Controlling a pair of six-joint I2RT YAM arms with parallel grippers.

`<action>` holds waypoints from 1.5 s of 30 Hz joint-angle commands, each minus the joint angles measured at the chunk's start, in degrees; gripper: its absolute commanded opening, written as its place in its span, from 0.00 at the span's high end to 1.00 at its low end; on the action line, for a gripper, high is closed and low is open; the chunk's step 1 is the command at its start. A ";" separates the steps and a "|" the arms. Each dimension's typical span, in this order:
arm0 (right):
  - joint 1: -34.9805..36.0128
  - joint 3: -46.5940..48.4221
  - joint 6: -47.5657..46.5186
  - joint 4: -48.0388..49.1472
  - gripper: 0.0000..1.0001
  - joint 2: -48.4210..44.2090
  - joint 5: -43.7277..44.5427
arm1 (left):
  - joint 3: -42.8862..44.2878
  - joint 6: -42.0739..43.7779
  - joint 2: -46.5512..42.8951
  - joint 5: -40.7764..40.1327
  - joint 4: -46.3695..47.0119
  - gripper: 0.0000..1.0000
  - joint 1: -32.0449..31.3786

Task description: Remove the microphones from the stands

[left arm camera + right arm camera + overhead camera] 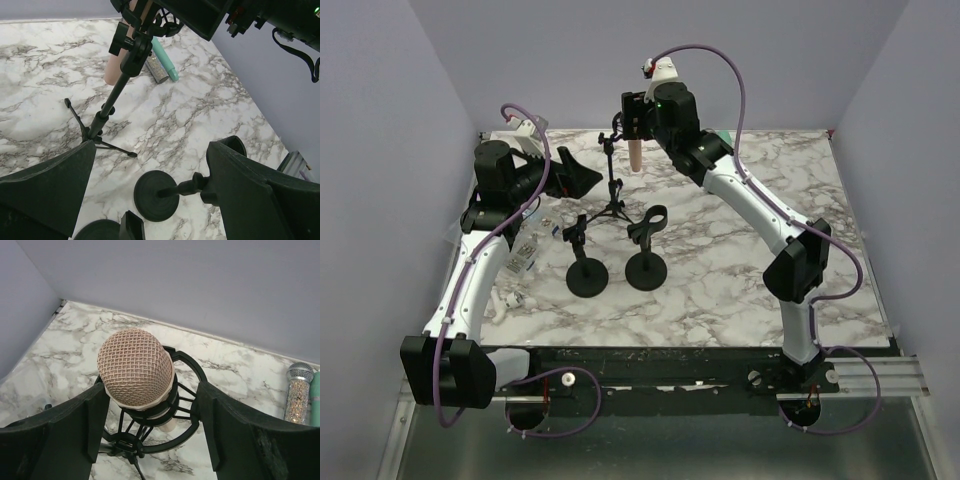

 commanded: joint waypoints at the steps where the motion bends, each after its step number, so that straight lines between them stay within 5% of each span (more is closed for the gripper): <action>1: 0.40 2.57 -3.13 2.58 0.26 1.43 2.05 | 0.13 0.61 -1.13 0.41 0.13 0.02 0.25; 22: 0.84 4.93 -5.42 3.51 0.67 1.78 -0.83 | 0.04 0.70 0.15 0.36 0.11 0.02 0.56; 45: 0.91 11.70 -6.82 9.54 0.80 -6.54 -2.15 | 0.04 0.96 1.67 -0.02 -0.21 0.02 0.60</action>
